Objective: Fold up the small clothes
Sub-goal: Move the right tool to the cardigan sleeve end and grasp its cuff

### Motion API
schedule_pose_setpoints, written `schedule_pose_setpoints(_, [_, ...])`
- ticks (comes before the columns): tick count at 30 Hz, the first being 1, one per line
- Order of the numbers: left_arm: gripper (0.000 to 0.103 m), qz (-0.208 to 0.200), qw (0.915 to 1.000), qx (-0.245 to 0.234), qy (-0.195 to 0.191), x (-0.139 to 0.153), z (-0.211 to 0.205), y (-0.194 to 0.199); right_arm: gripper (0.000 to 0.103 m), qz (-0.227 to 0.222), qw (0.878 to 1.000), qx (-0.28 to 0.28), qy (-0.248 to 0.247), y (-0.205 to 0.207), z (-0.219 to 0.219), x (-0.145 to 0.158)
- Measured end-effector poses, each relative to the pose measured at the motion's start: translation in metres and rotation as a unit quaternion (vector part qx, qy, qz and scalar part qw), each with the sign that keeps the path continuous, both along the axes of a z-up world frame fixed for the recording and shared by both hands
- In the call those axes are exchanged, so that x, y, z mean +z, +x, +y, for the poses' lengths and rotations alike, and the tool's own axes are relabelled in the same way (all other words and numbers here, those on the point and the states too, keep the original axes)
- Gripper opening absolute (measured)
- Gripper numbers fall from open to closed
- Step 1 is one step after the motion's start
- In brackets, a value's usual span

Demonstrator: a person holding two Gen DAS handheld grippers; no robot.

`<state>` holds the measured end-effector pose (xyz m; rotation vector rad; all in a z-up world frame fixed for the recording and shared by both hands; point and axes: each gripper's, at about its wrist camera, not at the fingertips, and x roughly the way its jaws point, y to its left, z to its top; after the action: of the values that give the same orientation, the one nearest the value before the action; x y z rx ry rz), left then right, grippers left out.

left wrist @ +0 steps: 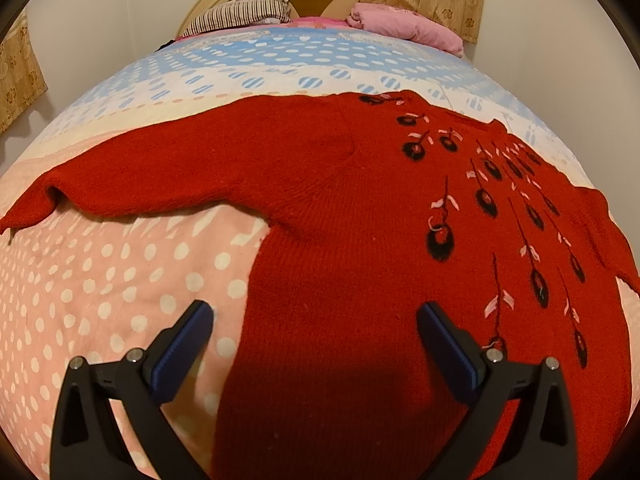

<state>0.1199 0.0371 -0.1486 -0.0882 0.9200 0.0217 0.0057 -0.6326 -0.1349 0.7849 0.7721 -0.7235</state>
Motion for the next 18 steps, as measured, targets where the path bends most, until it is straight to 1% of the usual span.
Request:
schedule_pose_setpoints(1, [0.103,0.000,1.0000,0.000,0.000,-0.001,0.001,0.000,0.058,-0.012,1.000,0.009,0.009,0.000,0.002,0.002])
schedule_pose_setpoints(3, [0.103,0.001,1.0000,0.000,0.001,0.000,0.000,0.000,0.058,-0.039,0.997,0.040,0.050,0.006,0.007,-0.001])
schedule_pose_setpoints(4, [0.103,0.001,1.0000,0.000,0.001,0.000,0.000,0.000,0.058,-0.040,0.996,0.047,0.059,0.009,0.009,-0.001])
schedule_pose_setpoints(8, [0.103,0.001,1.0000,0.000,0.000,0.000,0.000,0.000,0.058,-0.022,0.996,0.054,0.062,0.020,0.019,-0.007])
schedule_pose_setpoints(9, [0.103,0.001,1.0000,0.000,0.001,0.000,0.000,0.000,0.058,-0.013,0.997,0.048,0.060,0.019,0.018,-0.009])
schedule_pose_setpoints(11, [0.103,0.001,1.0000,0.000,0.001,0.000,0.000,0.000,0.057,-0.014,0.998,0.033,0.051,0.023,0.017,-0.013])
schedule_pose_setpoints(12, [0.103,0.001,1.0000,0.000,0.001,0.000,0.000,0.000,0.055,-0.013,0.998,0.028,0.047,0.024,0.018,-0.012])
schedule_pose_setpoints(13, [0.103,0.001,1.0000,0.000,0.001,0.000,-0.001,0.000,0.035,-0.008,0.999,0.025,0.043,0.025,0.019,-0.012])
schedule_pose_setpoints(14, [0.103,0.001,1.0000,0.000,0.001,0.000,0.000,0.000,0.019,0.002,0.999,0.026,0.035,0.025,0.020,-0.010])
schedule_pose_setpoints(16, [0.103,0.001,1.0000,0.000,0.001,0.000,-0.001,0.000,0.017,-0.006,0.999,0.036,0.035,0.022,0.019,-0.003])
schedule_pose_setpoints(18, [0.103,0.001,1.0000,0.000,0.000,0.000,0.000,0.000,0.015,-0.018,0.999,0.040,0.011,0.019,0.026,0.013])
